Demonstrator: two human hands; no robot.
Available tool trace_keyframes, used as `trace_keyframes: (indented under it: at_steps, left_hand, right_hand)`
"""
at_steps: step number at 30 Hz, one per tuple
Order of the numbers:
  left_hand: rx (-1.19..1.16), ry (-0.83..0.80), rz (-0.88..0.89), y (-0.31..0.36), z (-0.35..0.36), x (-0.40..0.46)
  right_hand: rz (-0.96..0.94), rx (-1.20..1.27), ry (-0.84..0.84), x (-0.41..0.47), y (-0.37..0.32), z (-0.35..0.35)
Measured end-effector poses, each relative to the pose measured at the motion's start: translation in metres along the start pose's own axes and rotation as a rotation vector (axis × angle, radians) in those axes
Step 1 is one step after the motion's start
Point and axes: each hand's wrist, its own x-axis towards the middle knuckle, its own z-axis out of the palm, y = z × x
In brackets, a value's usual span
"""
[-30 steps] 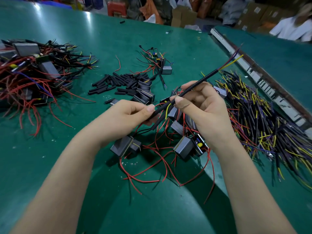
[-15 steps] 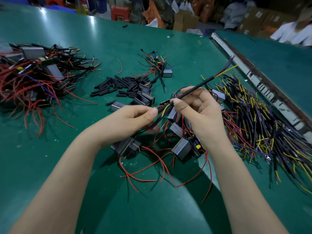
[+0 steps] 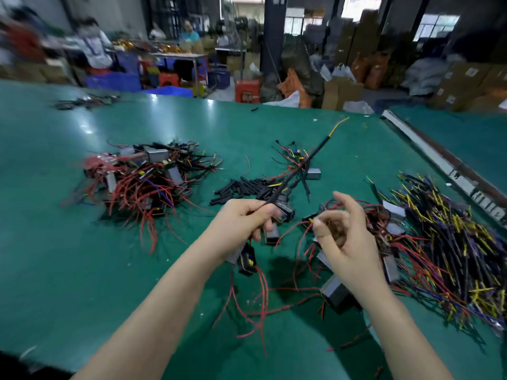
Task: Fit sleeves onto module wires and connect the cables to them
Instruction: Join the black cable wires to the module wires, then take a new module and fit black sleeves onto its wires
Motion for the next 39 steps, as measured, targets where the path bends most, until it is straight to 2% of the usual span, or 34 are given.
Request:
trace_keyframes:
  at_steps: [3,5,10,16,22,28,31,36,39]
  left_hand:
    - [0.117,0.183,-0.006,0.014,-0.028,0.006]
    - [0.318,0.274,-0.005,0.021,-0.050,0.011]
    - [0.587,0.436,-0.044,0.033,-0.099,0.029]
    - [0.889,0.555,-0.156,0.048,-0.155,0.081]
    - [1.203,0.409,-0.189,0.052,-0.197,0.127]
    - [1.417,0.153,-0.512,-0.014,-0.199,0.127]
    - [1.352,0.201,-0.495,-0.036,-0.208,0.116]
    - [1.292,0.167,-0.490,-0.038,-0.212,0.105]
    - [1.354,0.241,-0.379,-0.028,-0.207,0.106]
  right_hand:
    - [-0.016,-0.114,-0.104,-0.003,-0.001,0.006]
    - [-0.011,-0.162,-0.147,-0.004,-0.004,0.007]
    - [-0.035,-0.216,-0.124,-0.008,-0.009,0.014]
    - [-0.233,-0.550,-0.207,-0.002,-0.036,0.037]
    - [-0.138,-0.627,-0.333,0.046,-0.054,0.070]
    - [-0.006,-0.568,-0.342,0.094,-0.055,0.098]
    - [0.009,-0.563,-0.371,0.098,-0.051,0.110]
    - [0.044,-0.531,-0.395,0.098,-0.051,0.123]
    - [0.045,-0.520,-0.380,0.095,-0.049,0.121]
